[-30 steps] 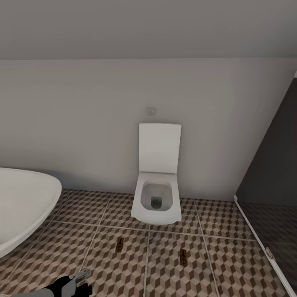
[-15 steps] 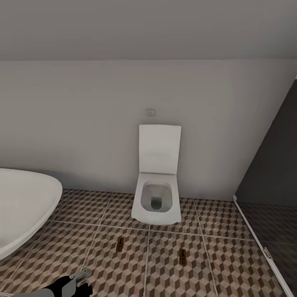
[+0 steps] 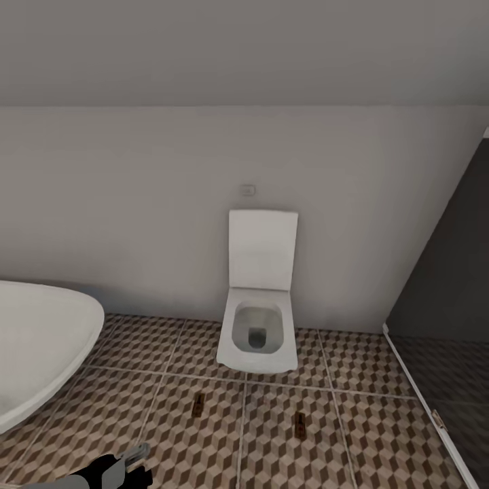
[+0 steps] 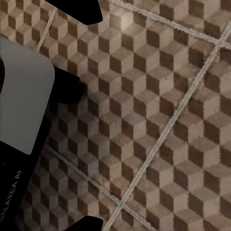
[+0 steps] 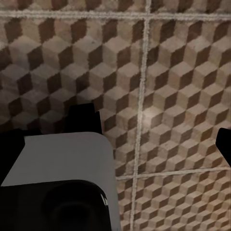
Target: Take the four mousetraps from the cabinet in the bathroom and place them on the bathroom floor. Make sure all four end up on the same floor surface, and ensure that at least two of them are either under or directly next to the same bathroom sink.
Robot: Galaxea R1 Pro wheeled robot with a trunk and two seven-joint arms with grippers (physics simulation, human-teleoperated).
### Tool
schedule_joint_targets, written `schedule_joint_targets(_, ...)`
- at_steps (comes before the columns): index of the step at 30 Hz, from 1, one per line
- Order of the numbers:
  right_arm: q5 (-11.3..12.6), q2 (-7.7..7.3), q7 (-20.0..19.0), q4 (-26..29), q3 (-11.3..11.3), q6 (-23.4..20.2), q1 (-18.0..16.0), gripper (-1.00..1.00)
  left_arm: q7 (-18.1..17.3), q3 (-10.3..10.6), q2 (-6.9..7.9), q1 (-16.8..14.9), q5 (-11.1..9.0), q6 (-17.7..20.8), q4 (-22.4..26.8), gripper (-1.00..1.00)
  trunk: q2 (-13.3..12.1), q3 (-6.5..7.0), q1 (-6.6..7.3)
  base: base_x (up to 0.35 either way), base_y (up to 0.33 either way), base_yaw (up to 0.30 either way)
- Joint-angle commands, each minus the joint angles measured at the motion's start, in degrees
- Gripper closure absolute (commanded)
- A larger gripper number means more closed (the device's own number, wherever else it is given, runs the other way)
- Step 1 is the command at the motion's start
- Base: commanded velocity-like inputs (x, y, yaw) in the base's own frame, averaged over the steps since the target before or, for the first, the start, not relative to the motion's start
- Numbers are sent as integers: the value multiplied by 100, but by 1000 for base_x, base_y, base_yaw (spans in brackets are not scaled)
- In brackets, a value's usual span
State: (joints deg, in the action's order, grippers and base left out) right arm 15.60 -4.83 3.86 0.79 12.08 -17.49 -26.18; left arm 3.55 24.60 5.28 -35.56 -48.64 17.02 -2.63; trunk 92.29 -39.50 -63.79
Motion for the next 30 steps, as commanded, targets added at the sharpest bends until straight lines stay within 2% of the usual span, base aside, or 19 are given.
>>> schedule_joint_targets(1,58,-1,19,9,48,-29,-1,-100,14,45,-1,-4,-60,21,-1,-100,-39,14,23,0,0,0)
schedule_joint_targets(30,51,17,10,-116,53,-10,72,-100,14,45,-18,-4,-60,21,-1,-100,-1202,534,660,0,0,0)
